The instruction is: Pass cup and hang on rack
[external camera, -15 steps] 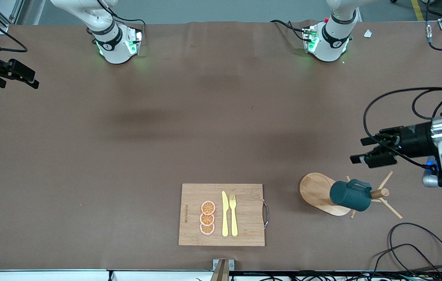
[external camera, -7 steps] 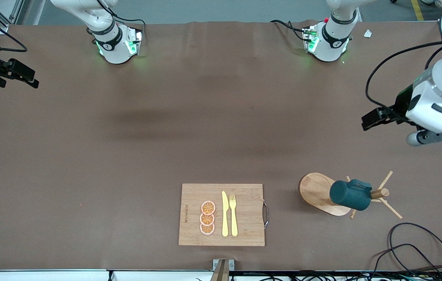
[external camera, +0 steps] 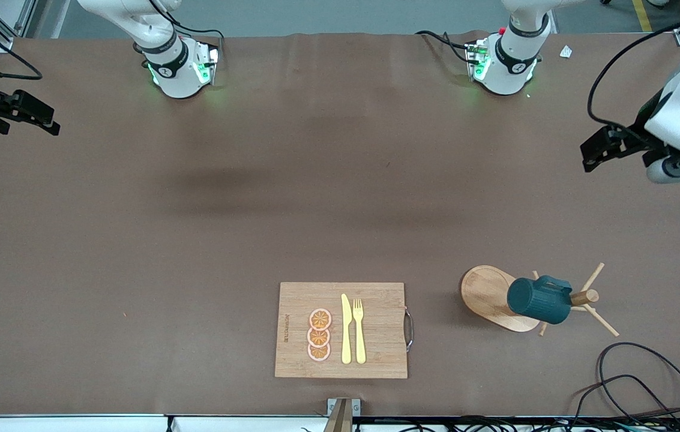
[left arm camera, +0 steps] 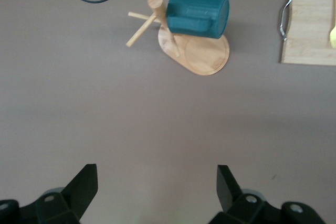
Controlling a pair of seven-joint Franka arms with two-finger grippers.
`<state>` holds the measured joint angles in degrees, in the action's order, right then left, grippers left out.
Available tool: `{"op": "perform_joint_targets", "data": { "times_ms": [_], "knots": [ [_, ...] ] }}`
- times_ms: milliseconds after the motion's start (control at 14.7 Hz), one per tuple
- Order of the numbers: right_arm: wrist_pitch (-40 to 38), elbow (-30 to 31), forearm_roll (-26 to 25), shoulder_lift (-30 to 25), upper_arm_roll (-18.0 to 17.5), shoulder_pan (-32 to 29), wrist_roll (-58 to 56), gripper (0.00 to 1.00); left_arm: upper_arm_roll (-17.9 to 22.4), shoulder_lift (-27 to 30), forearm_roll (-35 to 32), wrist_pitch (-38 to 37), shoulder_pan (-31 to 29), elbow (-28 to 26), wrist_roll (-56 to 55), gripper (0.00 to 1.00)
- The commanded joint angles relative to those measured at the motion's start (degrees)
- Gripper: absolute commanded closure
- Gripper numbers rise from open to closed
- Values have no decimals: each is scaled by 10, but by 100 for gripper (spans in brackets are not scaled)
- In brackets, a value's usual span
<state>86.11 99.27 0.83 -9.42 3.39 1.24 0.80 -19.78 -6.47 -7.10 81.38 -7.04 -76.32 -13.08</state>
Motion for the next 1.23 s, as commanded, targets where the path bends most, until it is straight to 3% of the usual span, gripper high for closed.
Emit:
{"op": "perform_joint_targets", "data": {
  "times_ms": [0,136,546,1160],
  "knots": [
    [-5,2,-2,-9,-6,-10,-7,0,103,38,36,-8,68,-43,35,0],
    [-5,2,-2,-9,-7,-9,-7,0,139,65,60,-5,84,-79,40,0],
    [-4,1,-2,-8,-7,-9,-6,0,139,80,60,-3,80,-107,38,0],
    [-4,0,-2,-8,-8,-8,-6,0,139,80,60,4,70,-106,53,0]
  ]
}}
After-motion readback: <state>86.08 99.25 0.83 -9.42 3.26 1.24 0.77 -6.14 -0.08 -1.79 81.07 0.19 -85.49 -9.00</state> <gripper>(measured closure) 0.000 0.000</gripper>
